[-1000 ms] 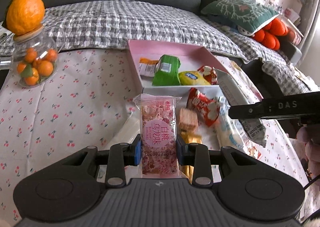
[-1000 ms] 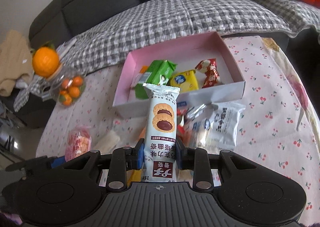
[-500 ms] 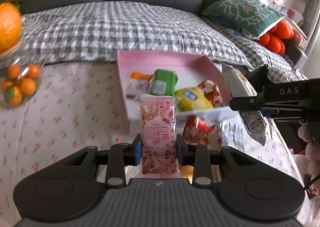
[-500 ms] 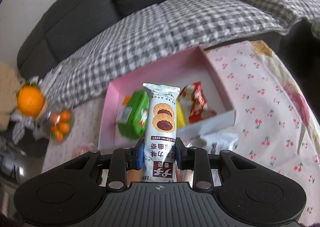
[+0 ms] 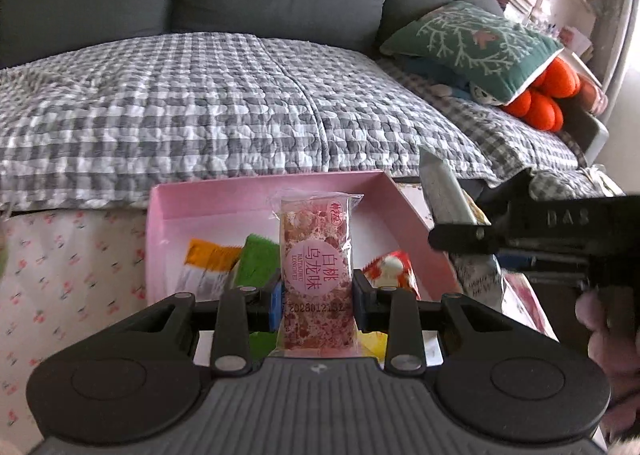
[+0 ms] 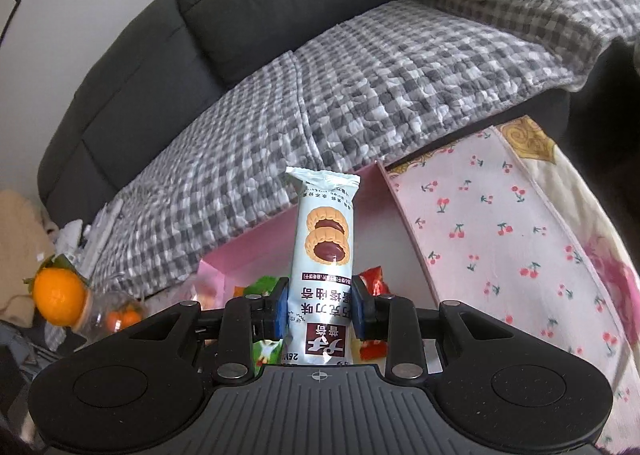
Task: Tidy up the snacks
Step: 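Carry pink bag and white cookie bar over the box with both tools, then open left tool to drop pink bag while right tool releases cookie bar, then withdraw both tools from the box toward the loose snacks, then grasp gold wafer bar with left tool while right tool grasps orange biscuit pack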
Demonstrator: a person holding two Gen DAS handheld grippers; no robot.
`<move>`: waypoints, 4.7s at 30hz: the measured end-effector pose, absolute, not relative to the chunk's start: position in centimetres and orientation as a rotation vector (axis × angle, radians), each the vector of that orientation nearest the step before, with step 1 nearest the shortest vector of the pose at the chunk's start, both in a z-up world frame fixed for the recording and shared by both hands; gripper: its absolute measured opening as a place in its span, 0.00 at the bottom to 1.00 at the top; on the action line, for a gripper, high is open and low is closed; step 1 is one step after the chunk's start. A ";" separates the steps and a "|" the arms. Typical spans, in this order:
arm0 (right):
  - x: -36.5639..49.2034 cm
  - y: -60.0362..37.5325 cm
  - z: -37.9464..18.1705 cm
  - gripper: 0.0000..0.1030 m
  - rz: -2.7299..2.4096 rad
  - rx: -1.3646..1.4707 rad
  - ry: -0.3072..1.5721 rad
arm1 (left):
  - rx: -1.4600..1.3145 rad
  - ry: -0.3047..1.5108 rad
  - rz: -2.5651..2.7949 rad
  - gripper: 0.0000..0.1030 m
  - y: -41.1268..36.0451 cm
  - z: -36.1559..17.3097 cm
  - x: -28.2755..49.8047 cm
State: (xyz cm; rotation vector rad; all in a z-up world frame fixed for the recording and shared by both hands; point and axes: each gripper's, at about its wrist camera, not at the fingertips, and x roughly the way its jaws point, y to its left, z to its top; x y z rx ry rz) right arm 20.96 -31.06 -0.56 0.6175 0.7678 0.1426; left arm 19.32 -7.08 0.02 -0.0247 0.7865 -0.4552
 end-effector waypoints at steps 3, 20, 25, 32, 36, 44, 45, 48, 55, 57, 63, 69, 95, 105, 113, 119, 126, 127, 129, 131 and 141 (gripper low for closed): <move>21.8 -31.6 -1.3 0.29 0.151 0.638 0.770 | -0.001 0.787 -0.454 0.29 -8.3 -0.5 20.3; 23.4 -32.8 -4.1 0.32 0.147 0.631 0.827 | 0.081 0.860 -0.375 0.30 -11.7 -3.1 23.4; 23.2 -33.4 -4.0 0.33 0.175 0.668 0.814 | 0.105 0.839 -0.368 0.34 -12.3 -3.0 22.9; 22.7 -34.0 -3.2 0.42 0.168 0.704 0.802 | 0.125 0.834 -0.364 0.47 -12.8 -2.7 22.5; 22.2 -33.9 -2.7 0.48 0.164 0.680 0.801 | 0.139 0.822 -0.362 0.52 -12.5 -2.2 21.7; 20.5 -32.8 -1.0 0.67 0.161 0.608 0.795 | 0.140 0.794 -0.360 0.65 -10.4 -0.2 19.5; 20.3 -32.5 -0.7 0.68 0.163 0.594 0.796 | 0.133 0.791 -0.358 0.66 -10.0 0.0 19.2; 19.4 -31.5 0.2 0.71 0.164 0.553 0.802 | 0.114 0.782 -0.352 0.72 -9.0 0.7 18.3; 17.1 -29.6 2.2 0.79 0.142 0.468 0.812 | 0.120 0.764 -0.339 0.86 -6.9 1.5 15.4; 16.3 -29.1 2.8 0.79 0.139 0.446 0.814 | 0.124 0.764 -0.332 0.88 -6.2 1.5 14.4; 13.8 -27.4 3.9 0.81 0.138 0.369 0.825 | 0.136 0.775 -0.323 0.92 -4.4 1.6 12.3; 11.2 -25.8 4.3 0.83 0.141 0.318 0.838 | 0.155 0.763 -0.303 0.97 -3.0 2.2 10.0; 4.0 -26.2 -2.2 0.92 0.149 0.108 0.794 | 0.089 0.786 -0.388 0.99 -1.1 -2.3 4.7; 2.2 -25.2 -6.6 0.92 0.241 -0.024 0.840 | 0.203 0.799 -0.473 0.97 -3.5 -5.2 3.6; 2.4 -25.3 -8.5 1.00 0.224 -0.044 0.841 | 0.263 0.784 -0.490 0.95 -4.0 -6.4 3.5; 2.6 -25.6 -8.8 1.00 0.230 -0.031 0.818 | 0.223 0.776 -0.506 0.89 -3.7 -6.5 3.6; 2.7 -25.5 -8.7 0.99 0.225 -0.032 0.822 | 0.231 0.763 -0.522 0.59 -4.0 -6.1 3.5; 2.8 -25.4 -8.6 0.98 0.225 -0.031 0.820 | 0.231 0.762 -0.521 0.57 -4.0 -6.1 3.5; 2.8 -25.3 -8.5 0.95 0.226 -0.032 0.816 | 0.228 0.763 -0.517 0.50 -4.0 -6.1 3.5; 2.9 -25.2 -8.3 0.89 0.229 -0.032 0.812 | 0.220 0.766 -0.510 0.45 -4.0 -6.0 3.6; 3.0 -24.9 -7.6 0.42 0.242 -0.023 0.806 | 0.176 0.789 -0.486 0.29 -3.3 -5.7 4.2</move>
